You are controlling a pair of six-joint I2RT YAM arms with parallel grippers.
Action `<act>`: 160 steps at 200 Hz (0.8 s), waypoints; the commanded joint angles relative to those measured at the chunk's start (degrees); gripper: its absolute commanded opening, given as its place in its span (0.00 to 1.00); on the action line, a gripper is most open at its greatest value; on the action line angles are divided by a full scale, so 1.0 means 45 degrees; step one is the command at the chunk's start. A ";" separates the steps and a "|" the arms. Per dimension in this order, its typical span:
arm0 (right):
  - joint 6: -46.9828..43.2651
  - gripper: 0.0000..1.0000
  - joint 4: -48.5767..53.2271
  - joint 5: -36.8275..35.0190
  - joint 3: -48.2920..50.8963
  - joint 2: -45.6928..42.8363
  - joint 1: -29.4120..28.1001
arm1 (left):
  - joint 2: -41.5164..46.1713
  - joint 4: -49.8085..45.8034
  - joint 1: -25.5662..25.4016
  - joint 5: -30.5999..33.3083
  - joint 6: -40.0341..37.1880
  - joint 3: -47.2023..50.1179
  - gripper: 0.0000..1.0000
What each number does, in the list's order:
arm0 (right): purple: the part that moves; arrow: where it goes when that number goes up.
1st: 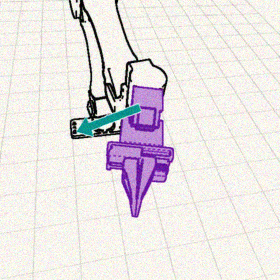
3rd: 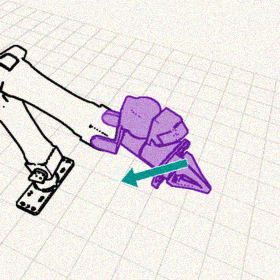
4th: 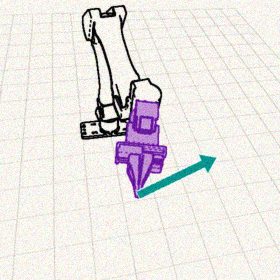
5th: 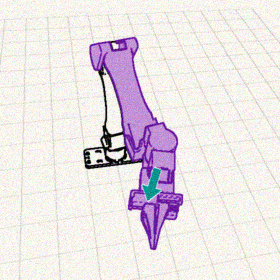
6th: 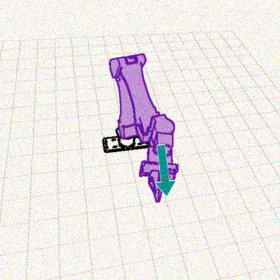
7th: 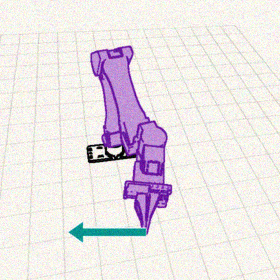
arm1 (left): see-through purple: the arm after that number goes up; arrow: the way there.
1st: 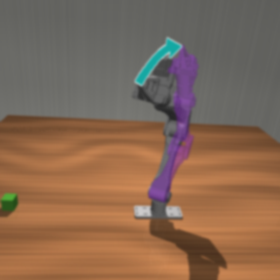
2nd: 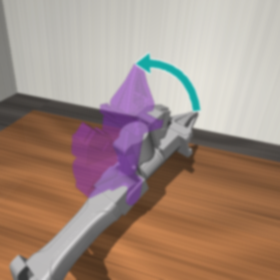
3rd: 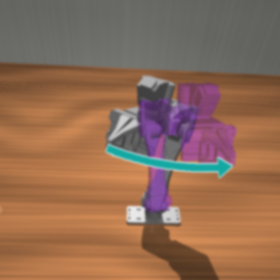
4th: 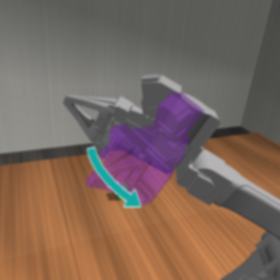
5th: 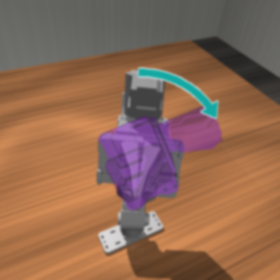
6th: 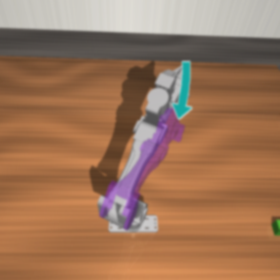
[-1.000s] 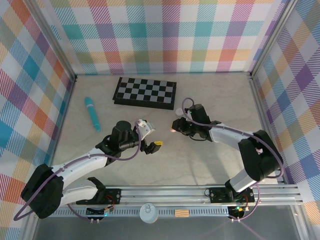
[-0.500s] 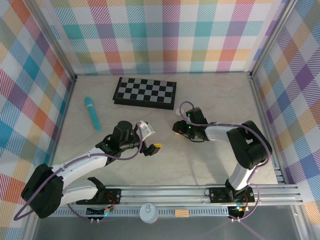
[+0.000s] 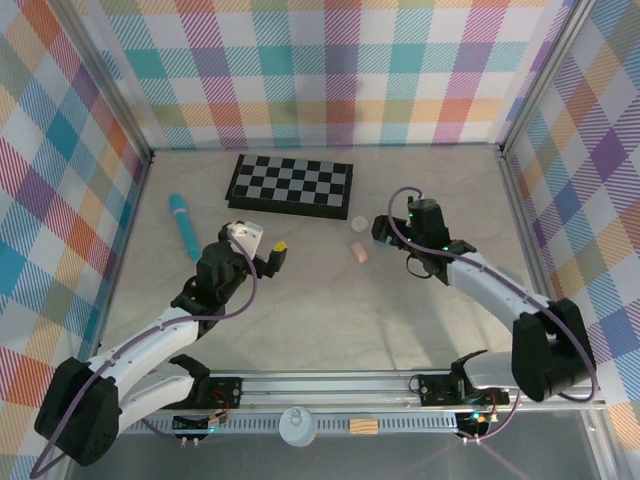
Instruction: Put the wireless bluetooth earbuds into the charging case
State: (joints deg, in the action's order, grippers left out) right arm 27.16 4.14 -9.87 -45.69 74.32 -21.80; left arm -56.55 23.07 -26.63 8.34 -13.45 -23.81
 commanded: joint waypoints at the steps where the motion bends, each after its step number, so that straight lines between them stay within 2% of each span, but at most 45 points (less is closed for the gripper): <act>1: -0.2674 0.96 -0.0563 -0.1205 0.0179 -0.0677 0.0693 | -0.0231 0.1267 0.0847 0.1788 0.0430 0.0682 1.00; 18: -0.3731 0.98 -0.1542 -0.1200 0.0765 -0.0863 0.1269 | -0.0553 0.1938 0.1553 0.1748 0.0760 0.0968 1.00; 42: -0.3980 0.99 -0.1970 -0.0524 0.1286 -0.0931 0.2017 | -0.1201 0.2723 0.2249 0.1642 0.1144 0.1242 1.00; 77: -0.4812 0.99 -0.3506 -0.0030 0.2731 -0.1179 0.2958 | -0.2615 0.4313 0.3411 0.0505 0.1922 0.1554 1.00; 106: -0.5183 0.99 -0.4966 0.0542 0.3712 -0.1181 0.3937 | -0.4148 0.5482 0.4052 0.0082 0.1936 0.1490 1.00; 125: -0.5478 0.99 -0.6226 0.0977 0.4245 -0.0911 0.4281 | -0.5279 0.6839 0.4563 -0.0388 0.2160 0.1578 1.00; 148: -0.5299 0.99 -0.8060 0.1436 0.4806 -0.0254 0.4593 | -0.6231 0.7369 0.4958 -0.0711 0.2515 0.1478 1.00; 160: -0.5209 0.99 -0.7765 0.1943 0.4604 -0.0128 0.4604 | -0.6535 0.7892 0.4977 -0.0734 0.2524 0.1574 1.00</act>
State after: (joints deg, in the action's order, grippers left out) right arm 4.27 -22.90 -6.33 -25.15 71.90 -1.61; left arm -83.77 50.13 -5.08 7.53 -3.99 -17.37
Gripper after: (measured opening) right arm 0.991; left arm 0.996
